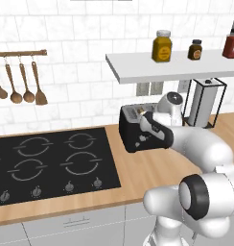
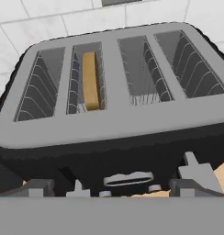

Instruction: Start the toaster. Once the lever pops up, take the bread to the plate on the dining counter.

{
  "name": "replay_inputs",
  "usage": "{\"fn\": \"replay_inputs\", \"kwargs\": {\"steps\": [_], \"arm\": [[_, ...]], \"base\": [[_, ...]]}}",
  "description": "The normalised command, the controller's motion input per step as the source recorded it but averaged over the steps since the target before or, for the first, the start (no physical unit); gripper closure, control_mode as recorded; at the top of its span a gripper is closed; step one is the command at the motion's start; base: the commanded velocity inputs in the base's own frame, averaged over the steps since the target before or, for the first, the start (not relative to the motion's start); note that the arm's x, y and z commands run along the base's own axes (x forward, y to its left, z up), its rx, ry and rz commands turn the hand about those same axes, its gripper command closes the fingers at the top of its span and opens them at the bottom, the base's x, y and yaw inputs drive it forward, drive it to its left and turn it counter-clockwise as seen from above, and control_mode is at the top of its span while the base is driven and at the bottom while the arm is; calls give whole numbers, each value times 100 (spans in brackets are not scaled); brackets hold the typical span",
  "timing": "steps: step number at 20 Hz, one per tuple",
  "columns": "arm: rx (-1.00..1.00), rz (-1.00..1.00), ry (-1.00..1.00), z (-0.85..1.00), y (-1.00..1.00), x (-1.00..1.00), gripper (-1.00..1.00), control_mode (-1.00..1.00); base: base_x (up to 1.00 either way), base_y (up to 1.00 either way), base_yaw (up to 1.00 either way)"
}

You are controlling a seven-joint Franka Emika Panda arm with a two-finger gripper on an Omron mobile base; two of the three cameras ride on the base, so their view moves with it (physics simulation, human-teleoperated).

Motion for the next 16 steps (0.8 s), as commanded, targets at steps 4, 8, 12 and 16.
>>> {"fn": "replay_inputs", "kwargs": {"steps": [4,8,12,16], "arm": [[0,0,-10,7,0,0,-100,-100],[0,1,-14,4,0,0,-100,-100],[0,0,-10,12,0,0,-100,-100],[0,0,-2,6,0,0,-100,-100]], "base": [[0,0,0],[0,0,0],[0,0,0],[0,0,0]]}}
